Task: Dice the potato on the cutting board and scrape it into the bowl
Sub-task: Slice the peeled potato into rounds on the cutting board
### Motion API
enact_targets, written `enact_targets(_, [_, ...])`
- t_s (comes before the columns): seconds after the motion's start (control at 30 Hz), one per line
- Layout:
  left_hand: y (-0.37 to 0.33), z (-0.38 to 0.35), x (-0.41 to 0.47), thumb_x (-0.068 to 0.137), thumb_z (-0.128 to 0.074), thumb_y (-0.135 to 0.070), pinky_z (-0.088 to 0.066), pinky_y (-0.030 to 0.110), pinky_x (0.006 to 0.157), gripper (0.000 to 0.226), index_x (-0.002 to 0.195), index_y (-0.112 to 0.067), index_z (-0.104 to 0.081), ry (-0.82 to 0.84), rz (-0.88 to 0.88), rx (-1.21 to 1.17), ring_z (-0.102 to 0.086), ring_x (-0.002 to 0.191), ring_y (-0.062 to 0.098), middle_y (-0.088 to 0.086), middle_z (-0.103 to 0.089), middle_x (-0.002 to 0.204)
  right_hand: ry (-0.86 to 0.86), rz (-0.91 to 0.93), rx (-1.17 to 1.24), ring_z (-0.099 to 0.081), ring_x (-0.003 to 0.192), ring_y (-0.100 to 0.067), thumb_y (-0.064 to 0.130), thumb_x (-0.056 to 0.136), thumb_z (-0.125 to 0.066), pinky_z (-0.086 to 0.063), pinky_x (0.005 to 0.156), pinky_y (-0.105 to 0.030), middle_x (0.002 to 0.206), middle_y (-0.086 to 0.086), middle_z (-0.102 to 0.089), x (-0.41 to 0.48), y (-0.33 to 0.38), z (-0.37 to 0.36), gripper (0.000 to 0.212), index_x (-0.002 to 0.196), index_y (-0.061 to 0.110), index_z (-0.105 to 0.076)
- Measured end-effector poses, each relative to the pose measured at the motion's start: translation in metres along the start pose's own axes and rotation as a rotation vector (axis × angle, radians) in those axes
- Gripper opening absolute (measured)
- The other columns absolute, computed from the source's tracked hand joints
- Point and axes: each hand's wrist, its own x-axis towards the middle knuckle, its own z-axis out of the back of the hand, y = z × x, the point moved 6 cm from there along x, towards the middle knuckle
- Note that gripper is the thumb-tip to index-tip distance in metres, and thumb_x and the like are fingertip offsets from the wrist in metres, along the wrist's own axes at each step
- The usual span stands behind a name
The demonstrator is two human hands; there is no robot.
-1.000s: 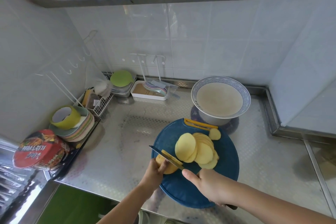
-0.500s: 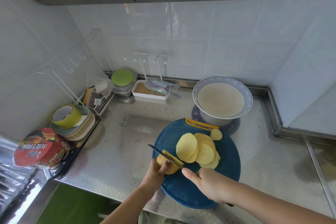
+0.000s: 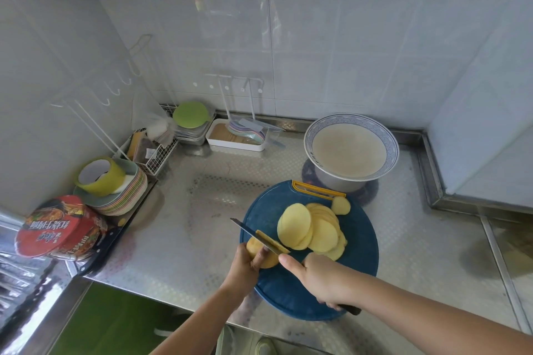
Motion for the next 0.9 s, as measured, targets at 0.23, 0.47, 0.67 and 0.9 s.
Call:
enact_targets(0.23, [-0.002,-0.002,-0.002,0.089,-0.051,-0.045,-0.051,0.021,0.081,0.049,0.121,-0.013,-0.034,-0.034,-0.01,0.057,-0.052,0.109,0.019,0.007,-0.048,0.121,0.013,-0.027,-0.016,-0.051,0.051,-0.022,0.08,0.088,-0.013,-0.049,0.06,-0.034,0.064,-0.01,-0.055,0.012,0.005,-0.001,0.084,0.079,0.005,-0.05])
enact_targets(0.47, [-0.006,-0.001,-0.005,0.093,-0.05,-0.04,-0.047,0.013,0.069,0.043,0.122,-0.012,-0.035,-0.073,0.001,0.054,-0.051,0.107,0.018,0.007,-0.048,0.12,0.018,-0.035,0.029,-0.051,0.054,-0.024,0.081,0.088,-0.014,-0.05,0.063,-0.038,0.067,-0.012,-0.055,0.021,0.006,-0.004,0.083,0.088,0.005,-0.048])
enact_targets(0.67, [-0.008,0.0,-0.006,0.09,-0.05,-0.047,-0.048,0.014,0.072,0.049,0.122,-0.012,-0.038,-0.054,0.015,0.086,-0.052,0.107,0.016,0.004,-0.051,0.119,0.002,-0.037,0.11,-0.045,0.045,-0.018,0.078,0.09,-0.019,-0.043,0.048,-0.029,0.06,-0.005,-0.049,0.007,-0.012,-0.012,0.071,0.076,0.013,-0.041])
enact_targets(0.9, [-0.005,-0.003,-0.005,0.092,-0.054,-0.037,-0.049,0.015,0.072,0.052,0.132,-0.012,-0.033,-0.016,-0.004,0.045,-0.049,0.114,0.02,0.008,-0.046,0.128,0.003,-0.029,0.106,-0.039,0.048,-0.009,0.074,0.093,-0.019,-0.034,0.047,-0.022,0.062,0.004,-0.04,-0.006,-0.033,-0.018,0.062,0.069,0.019,-0.034])
